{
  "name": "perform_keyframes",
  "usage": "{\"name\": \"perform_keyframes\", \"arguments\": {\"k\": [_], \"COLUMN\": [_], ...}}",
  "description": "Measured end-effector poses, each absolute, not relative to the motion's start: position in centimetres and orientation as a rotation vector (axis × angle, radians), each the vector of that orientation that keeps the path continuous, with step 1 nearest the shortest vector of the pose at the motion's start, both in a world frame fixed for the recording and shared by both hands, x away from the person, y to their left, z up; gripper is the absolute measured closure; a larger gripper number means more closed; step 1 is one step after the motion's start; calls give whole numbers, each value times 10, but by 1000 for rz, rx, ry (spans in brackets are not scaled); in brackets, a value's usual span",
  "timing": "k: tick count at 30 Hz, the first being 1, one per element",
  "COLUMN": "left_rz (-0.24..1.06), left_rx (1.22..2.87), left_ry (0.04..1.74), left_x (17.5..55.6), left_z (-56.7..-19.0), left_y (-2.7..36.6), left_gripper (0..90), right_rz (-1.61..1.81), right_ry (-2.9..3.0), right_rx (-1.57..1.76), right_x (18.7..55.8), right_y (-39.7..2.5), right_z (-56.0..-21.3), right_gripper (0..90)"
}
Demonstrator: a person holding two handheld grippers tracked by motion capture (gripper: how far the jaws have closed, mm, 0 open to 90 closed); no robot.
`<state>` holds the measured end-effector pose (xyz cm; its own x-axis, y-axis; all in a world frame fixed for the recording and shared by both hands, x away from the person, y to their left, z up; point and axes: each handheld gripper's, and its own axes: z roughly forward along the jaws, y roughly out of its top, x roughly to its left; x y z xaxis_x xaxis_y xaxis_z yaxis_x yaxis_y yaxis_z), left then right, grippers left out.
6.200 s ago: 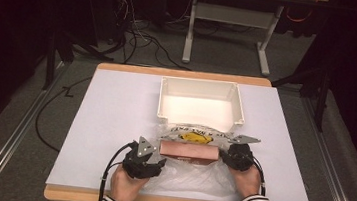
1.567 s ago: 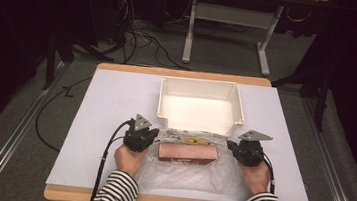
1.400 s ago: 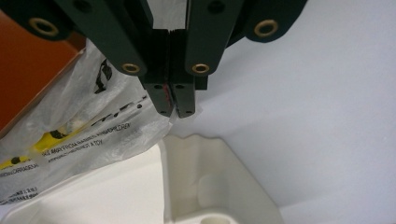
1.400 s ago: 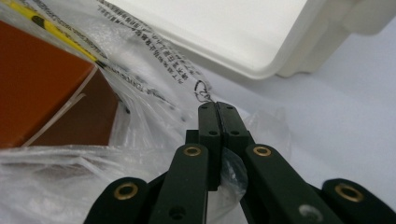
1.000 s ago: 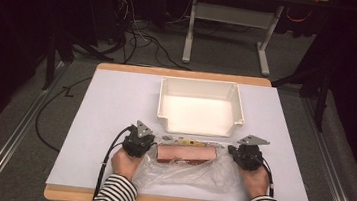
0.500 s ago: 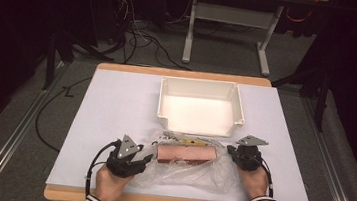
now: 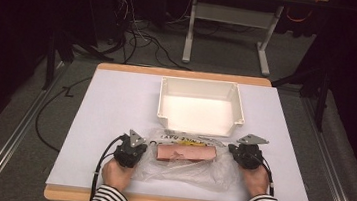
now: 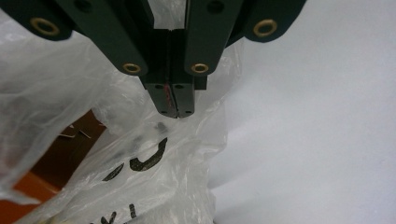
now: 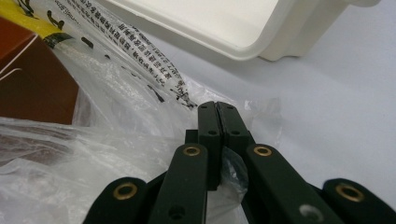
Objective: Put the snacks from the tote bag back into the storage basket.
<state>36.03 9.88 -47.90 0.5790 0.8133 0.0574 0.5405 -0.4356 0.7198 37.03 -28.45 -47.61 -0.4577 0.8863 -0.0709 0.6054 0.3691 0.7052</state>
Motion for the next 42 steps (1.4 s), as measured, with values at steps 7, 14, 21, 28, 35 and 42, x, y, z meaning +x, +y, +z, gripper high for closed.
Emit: {"name": "perform_keyframes", "arguments": {"k": [7, 14, 21, 28, 35, 42], "left_rz": [510, 476, 434, 391, 447, 536], "left_rx": [2088, 2014, 1961, 2087, 2140, 2172], "left_ry": [1065, 1045, 961, 953, 987, 993], "left_x": [353, 345, 318, 314, 322, 338], "left_z": [-483, -470, -436, -458, -481, -480], "left_y": [101, 105, 113, 93, 90, 92], "left_gripper": [900, 656, 456, 399, 582, 883], "right_rz": [1038, 1077, 1050, 1006, 971, 934], "right_ry": [2113, 2199, 2242, 2273, 2276, 2235], "right_rx": [1291, 1223, 1264, 1242, 1227, 1205], "right_x": [347, 323, 325, 323, 322, 329], "right_y": [-287, -275, -272, -269, -275, -283], "right_z": [-444, -437, -460, -471, -479, -480], "right_gripper": [663, 621, 608, 561, 542, 564]}}
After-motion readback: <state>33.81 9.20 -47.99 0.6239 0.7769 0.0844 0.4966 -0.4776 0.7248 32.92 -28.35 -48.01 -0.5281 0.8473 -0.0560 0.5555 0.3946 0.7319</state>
